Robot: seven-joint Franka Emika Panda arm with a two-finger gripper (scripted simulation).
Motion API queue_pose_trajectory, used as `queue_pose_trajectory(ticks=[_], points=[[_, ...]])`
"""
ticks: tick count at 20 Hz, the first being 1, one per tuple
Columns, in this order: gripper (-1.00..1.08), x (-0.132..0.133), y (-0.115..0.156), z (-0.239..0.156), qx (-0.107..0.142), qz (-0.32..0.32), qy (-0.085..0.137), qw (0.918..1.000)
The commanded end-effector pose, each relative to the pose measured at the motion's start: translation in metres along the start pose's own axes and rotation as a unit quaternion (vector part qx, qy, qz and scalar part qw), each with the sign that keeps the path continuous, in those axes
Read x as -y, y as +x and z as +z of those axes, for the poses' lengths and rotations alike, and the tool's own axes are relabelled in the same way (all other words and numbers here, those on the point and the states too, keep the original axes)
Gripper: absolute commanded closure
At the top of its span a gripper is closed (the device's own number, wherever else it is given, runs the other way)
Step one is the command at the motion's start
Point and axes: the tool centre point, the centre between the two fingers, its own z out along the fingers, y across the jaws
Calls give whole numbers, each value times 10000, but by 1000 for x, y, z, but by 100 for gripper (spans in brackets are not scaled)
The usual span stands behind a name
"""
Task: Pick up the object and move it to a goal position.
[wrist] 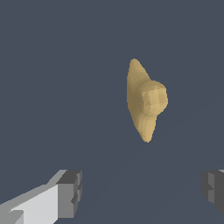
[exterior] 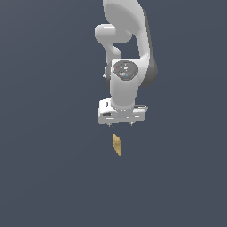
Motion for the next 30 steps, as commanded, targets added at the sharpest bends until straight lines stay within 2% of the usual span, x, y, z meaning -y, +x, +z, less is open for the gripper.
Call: queue_pose_trajectory(ticks=[1, 14, 23, 30], points=[[-92, -2, 7, 1, -16, -94, -4, 10000], [-92, -18, 54, 12, -143, -789, -30, 9968], [-92, -21, 58, 16, -155, -860, -33, 9962], [-92, -21, 59, 47, -158, -873, -33, 9961]])
